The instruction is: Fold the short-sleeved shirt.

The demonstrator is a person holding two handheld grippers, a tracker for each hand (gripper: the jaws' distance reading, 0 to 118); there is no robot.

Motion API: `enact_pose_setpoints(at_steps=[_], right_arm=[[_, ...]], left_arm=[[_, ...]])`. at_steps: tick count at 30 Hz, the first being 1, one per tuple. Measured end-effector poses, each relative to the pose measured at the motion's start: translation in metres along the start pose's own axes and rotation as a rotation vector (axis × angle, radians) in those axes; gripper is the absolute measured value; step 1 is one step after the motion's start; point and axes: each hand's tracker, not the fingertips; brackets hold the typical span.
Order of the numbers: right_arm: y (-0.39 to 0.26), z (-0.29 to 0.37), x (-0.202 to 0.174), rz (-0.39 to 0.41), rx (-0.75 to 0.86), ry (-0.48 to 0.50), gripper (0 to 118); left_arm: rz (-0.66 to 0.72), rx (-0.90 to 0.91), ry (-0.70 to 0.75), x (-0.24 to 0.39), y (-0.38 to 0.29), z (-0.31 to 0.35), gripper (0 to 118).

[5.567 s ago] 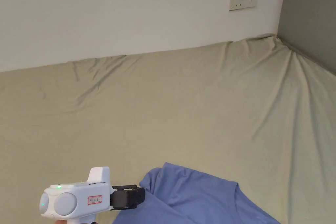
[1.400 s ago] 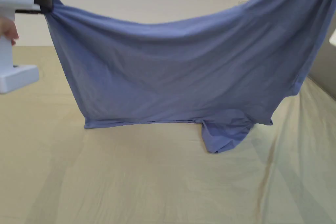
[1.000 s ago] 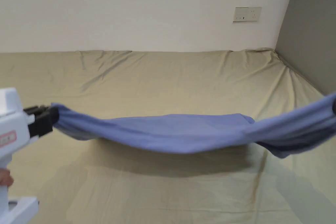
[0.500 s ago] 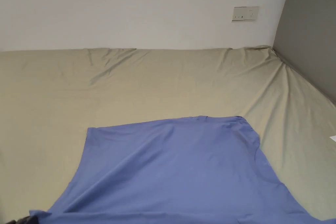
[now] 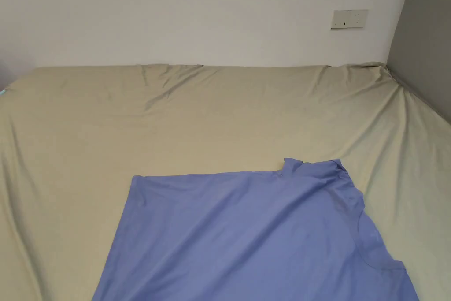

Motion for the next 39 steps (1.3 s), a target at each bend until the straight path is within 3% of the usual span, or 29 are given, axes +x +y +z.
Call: enact_pose_setpoints(at_steps=[2, 3, 4, 5, 6, 7, 8, 10, 12, 15, 16, 17, 18, 19, 20, 25, 28, 30, 31, 32, 33, 35, 37, 39], right_arm=[[-0.001, -0.003, 0.002, -0.040, -0.022, 0.026, 5], [-0.001, -0.006, 0.000, -0.027, -0.030, 0.022, 6], [-0.002, -0.008, -0.002, -0.013, -0.034, 0.011, 17], [-0.002, -0.010, -0.003, 0.001, -0.046, 0.006, 54], [-0.001, -0.007, -0.003, 0.023, -0.057, -0.009, 85], [0.001, -0.002, -0.004, 0.019, -0.047, -0.032, 115], [0.003, 0.008, -0.004, 0.015, -0.021, -0.031, 118], [0.013, 0.042, -0.002, -0.015, 0.174, 0.005, 110], [0.020, 0.073, -0.002, -0.019, 0.272, -0.036, 116], [0.015, 0.067, 0.042, -0.075, 0.361, -0.006, 101], [0.014, 0.067, 0.051, -0.114, 0.378, 0.022, 101], [0.019, 0.083, 0.040, -0.152, 0.395, 0.049, 69], [0.027, 0.102, 0.021, -0.181, 0.402, 0.065, 31], [0.026, 0.102, 0.022, -0.210, 0.407, 0.052, 2], [0.026, 0.101, 0.023, -0.239, 0.430, 0.067, 1], [0.020, 0.103, 0.006, -0.262, 0.421, 0.064, 1], [0.020, 0.114, -0.030, -0.273, 0.406, 0.071, 1], [0.020, 0.118, -0.015, -0.281, 0.393, 0.057, 1], [0.019, 0.119, -0.017, -0.283, 0.387, 0.059, 1], [0.018, 0.121, -0.020, -0.289, 0.386, 0.047, 1], [0.018, 0.123, -0.023, -0.286, 0.384, 0.036, 1], [0.016, 0.123, -0.006, -0.286, 0.378, 0.023, 1], [0.015, 0.123, 0.003, -0.289, 0.372, 0.025, 1], [0.012, 0.122, 0.017, -0.297, 0.372, 0.017, 1]], left_arm=[[-0.030, -0.020, 0.011, 0.003, -0.001, -0.009, 6], [-0.037, -0.027, 0.013, 0.004, -0.002, -0.014, 20], [-0.045, -0.039, 0.009, 0.008, -0.005, -0.017, 50], [-0.042, -0.034, 0.016, 0.008, -0.008, -0.021, 96], [-0.037, -0.033, 0.027, 0.007, -0.009, -0.023, 118], [-0.011, -0.042, 0.038, 0.006, -0.009, -0.021, 117], [0.026, -0.032, 0.038, 0.005, -0.010, -0.013, 109], [0.092, 0.093, -0.023, -0.005, -0.011, 0.021, 111], [0.107, 0.154, 0.028, -0.003, -0.008, 0.051, 117], [0.163, 0.237, 0.012, -0.010, -0.015, 0.086, 113], [0.197, 0.234, -0.034, -0.010, -0.011, 0.093, 113], [0.218, 0.241, -0.080, -0.014, -0.014, 0.099, 86], [0.226, 0.255, -0.090, -0.016, -0.019, 0.101, 51], [0.215, 0.247, -0.078, -0.017, -0.023, 0.099, 14], [0.208, 0.241, -0.067, -0.014, -0.020, 0.095, 0], [0.186, 0.124, -0.096, -0.015, -0.025, 0.069, 0], [0.122, 0.057, -0.097, -0.012, -0.023, 0.047, 0], [0.111, 0.043, -0.120, -0.011, -0.022, 0.033, 6], [0.102, 0.046, -0.115, -0.010, -0.020, 0.025, 35], [0.073, 0.045, -0.086, -0.009, -0.018, 0.019, 97], [0.027, 0.025, -0.060, -0.007, -0.017, 0.009, 118], [-0.042, 0.046, -0.061, -0.004, -0.016, -0.001, 102], [-0.031, 0.012, -0.073, 0.001, -0.011, -0.011, 104], [-0.033, -0.011, -0.085, 0.004, -0.011, -0.022, 93]])
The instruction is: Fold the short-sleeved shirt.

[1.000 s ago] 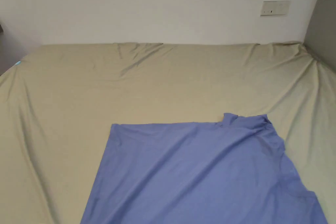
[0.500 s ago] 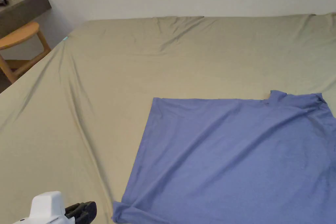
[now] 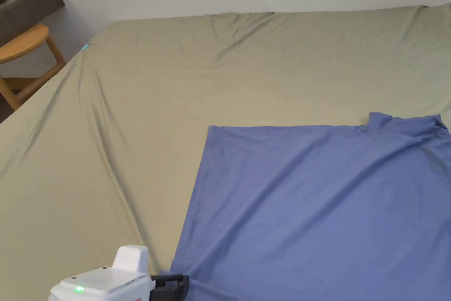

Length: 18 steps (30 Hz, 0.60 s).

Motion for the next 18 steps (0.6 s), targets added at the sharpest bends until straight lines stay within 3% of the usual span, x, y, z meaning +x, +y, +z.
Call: enact_pose_setpoints(at_steps=[1, 3, 4, 9, 12, 14, 18], right_arm=[[0.001, 0.001, 0.004, -0.004, 0.000, -0.002, 1], [-0.003, -0.002, 0.005, -0.013, -0.005, -0.003, 1], [-0.003, -0.002, 0.008, -0.018, -0.008, -0.004, 1], [-0.006, -0.005, 0.013, -0.009, -0.017, -0.012, 1], [-0.012, -0.013, 0.004, -0.004, -0.032, -0.008, 1], [-0.016, -0.024, 0.007, -0.006, -0.060, -0.002, 1], [-0.029, -0.054, 0.002, 0.100, -0.175, 0.009, 0]], left_arm=[[-0.009, 0.006, 0.001, -0.004, 0.001, -0.006, 80], [-0.036, 0.001, -0.006, -0.001, -0.001, -0.012, 30], [-0.036, -0.037, -0.010, 0.002, -0.003, -0.016, 13], [-0.023, -0.072, -0.015, 0.003, -0.021, -0.016, 7], [0.105, -0.030, -0.053, -0.005, -0.016, -0.005, 4], [0.120, 0.003, -0.051, -0.004, -0.012, 0.006, 4], [0.089, 0.099, -0.044, 0.012, -0.001, 0.036, 4]])
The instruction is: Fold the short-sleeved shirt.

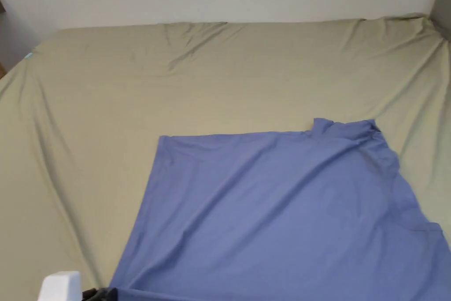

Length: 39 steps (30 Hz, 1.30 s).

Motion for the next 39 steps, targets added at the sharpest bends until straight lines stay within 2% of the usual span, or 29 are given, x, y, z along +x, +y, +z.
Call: enact_pose_setpoints(at_steps=[2, 3, 4, 5, 6, 7, 8, 10, 12, 13, 14, 15, 17, 20, 25, 29, 30, 33, 35, 36, 39], right_arm=[[-0.004, -0.014, 0.000, 0.007, -0.047, 0.033, 4], [-0.005, -0.021, 0.002, 0.011, -0.080, 0.048, 23], [-0.007, -0.028, 0.004, 0.017, -0.114, 0.040, 63], [-0.010, -0.034, 0.004, 0.013, -0.121, 0.045, 111], [-0.014, -0.042, 0.007, 0.011, -0.141, 0.057, 118], [-0.019, -0.048, 0.010, 0.026, -0.163, 0.072, 118], [-0.022, -0.050, 0.013, 0.027, -0.166, 0.098, 107], [-0.033, -0.059, 0.015, 0.054, -0.219, 0.060, 88], [-0.043, -0.073, 0.020, 0.047, -0.273, 0.053, 60], [-0.048, -0.078, 0.023, 0.027, -0.309, 0.059, 42], [-0.049, -0.076, 0.021, 0.044, -0.241, 0.071, 19], [-0.047, -0.074, 0.019, 0.040, -0.213, 0.097, 12], [-0.044, -0.079, 0.027, -0.022, -0.260, 0.131, 9], [-0.041, -0.070, 0.018, 0.057, -0.257, 0.109, 7], [-0.012, -0.031, 0.002, 0.046, -0.099, 0.094, 7], [0.043, -0.017, -0.019, 0.102, 0.042, 0.082, 7], [0.058, -0.023, -0.024, 0.123, 0.060, 0.089, 7], [0.109, -0.068, -0.054, 0.258, 0.098, -0.009, 7], [0.143, -0.108, -0.073, 0.283, 0.122, -0.034, 7], [0.156, -0.125, -0.081, 0.269, 0.117, -0.053, 7], [0.189, -0.175, -0.109, 0.364, 0.131, -0.118, 7]], left_arm=[[-0.008, 0.037, 0.007, 0.007, 0.008, 0.014, 4], [-0.008, 0.048, 0.007, 0.010, 0.011, 0.019, 4], [-0.013, 0.064, 0.011, 0.012, 0.013, 0.022, 4], [-0.018, 0.071, 0.009, 0.013, 0.014, 0.023, 4], [-0.019, 0.076, 0.006, 0.014, 0.016, 0.024, 4], [-0.017, 0.076, 0.004, 0.015, 0.018, 0.024, 4], [-0.015, 0.077, 0.005, 0.016, 0.018, 0.024, 4], [-0.024, 0.075, 0.012, 0.014, 0.018, 0.021, 4], [-0.018, 0.073, 0.015, 0.008, 0.015, 0.016, 4], [-0.005, 0.066, 0.011, 0.006, 0.014, 0.014, 4], [0.001, 0.062, 0.015, 0.005, 0.013, 0.013, 4], [0.006, 0.056, 0.020, 0.005, 0.013, 0.013, 4], [0.016, 0.045, 0.023, 0.002, 0.010, 0.011, 4], [0.035, 0.036, 0.025, -0.002, 0.006, 0.009, 4], [0.058, 0.068, 0.028, 0.001, 0.017, 0.020, 4], [0.046, 0.097, 0.027, 0.002, 0.055, 0.011, 4], [0.022, 0.106, 0.028, 0.001, 0.066, 0.004, 4], [-0.015, 0.099, 0.039, 0.002, 0.111, -0.038, 4], [-0.001, 0.070, 0.046, 0.006, 0.145, -0.075, 4], [0.012, 0.059, 0.048, 0.006, 0.158, -0.091, 4], [-0.002, 0.015, 0.087, 0.008, 0.190, -0.137, 4]])
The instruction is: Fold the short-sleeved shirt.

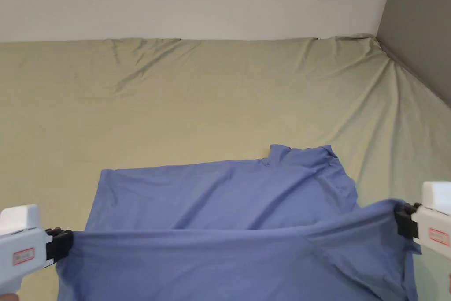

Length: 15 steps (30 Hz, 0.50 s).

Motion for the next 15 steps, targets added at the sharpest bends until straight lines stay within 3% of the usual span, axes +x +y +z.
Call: enact_pose_setpoints(at_steps=[3, 9, 12, 15], right_arm=[[0.018, -0.048, -0.015, 0.051, -0.038, -0.050, 7], [0.010, -0.114, -0.026, -0.079, -0.183, -0.027, 7], [-0.001, -0.136, -0.030, 0.001, -0.243, -0.061, 7], [-0.005, -0.145, -0.029, 0.003, -0.260, -0.042, 7]], left_arm=[[-0.053, -0.074, 0.030, 0.009, 0.014, -0.039, 4], [-0.091, -0.129, 0.076, 0.019, 0.010, -0.084, 4], [-0.067, -0.167, 0.071, 0.009, 0.003, -0.104, 4], [-0.070, -0.171, 0.069, 0.008, -0.005, -0.107, 4]])
